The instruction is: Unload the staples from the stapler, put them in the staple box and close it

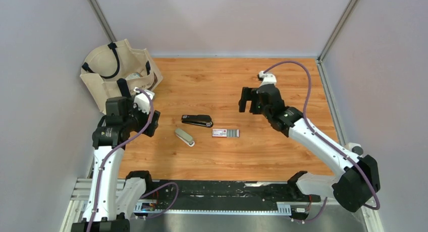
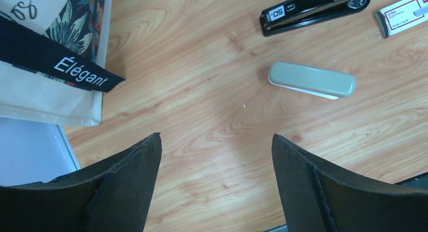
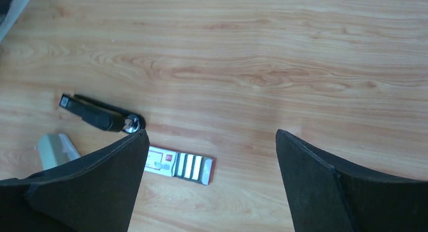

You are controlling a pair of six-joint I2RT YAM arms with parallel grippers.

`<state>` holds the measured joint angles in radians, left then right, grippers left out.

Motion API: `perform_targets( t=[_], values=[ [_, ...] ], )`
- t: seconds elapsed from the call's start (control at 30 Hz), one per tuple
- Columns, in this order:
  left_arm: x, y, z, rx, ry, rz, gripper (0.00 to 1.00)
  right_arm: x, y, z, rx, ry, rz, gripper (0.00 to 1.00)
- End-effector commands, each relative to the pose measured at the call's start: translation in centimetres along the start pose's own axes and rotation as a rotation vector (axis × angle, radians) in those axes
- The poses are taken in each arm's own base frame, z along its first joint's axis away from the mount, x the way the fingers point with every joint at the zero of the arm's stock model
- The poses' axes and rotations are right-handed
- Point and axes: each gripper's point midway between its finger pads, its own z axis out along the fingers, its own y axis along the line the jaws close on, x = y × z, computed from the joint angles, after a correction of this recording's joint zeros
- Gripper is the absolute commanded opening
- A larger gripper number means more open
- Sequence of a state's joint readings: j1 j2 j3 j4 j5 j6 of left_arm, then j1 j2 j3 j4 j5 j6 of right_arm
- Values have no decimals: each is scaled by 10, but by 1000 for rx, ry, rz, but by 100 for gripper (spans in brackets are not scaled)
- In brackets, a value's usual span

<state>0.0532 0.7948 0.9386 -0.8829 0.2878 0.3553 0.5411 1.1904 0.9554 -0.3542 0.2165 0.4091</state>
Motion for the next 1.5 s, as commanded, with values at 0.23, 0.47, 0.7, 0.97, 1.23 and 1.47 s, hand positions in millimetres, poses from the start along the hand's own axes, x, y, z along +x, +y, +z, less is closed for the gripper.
perform_targets(
  t=[0.23,0.47,0.7,0.97,1.23,1.47],
  values=[
    [-8,0,-9,-16,-23,-25,89,42,80,3,-30,123,-235,100],
    [-3,4,-10,-37,-12,-78,89,84,160,-1,-159,177,-567,100],
    [-3,25,-14,-44,-52,-264,89,124,214,0,-407,325,-649,95],
    [18,11,-10,32,20,-251,89,146,246,10,-490,384,-679,88],
    [25,8,-11,41,53,-248,90,183,269,26,-467,459,-802,81],
    [24,-1,-16,75,40,-234,89,199,265,40,-437,509,-826,75]
  ],
)
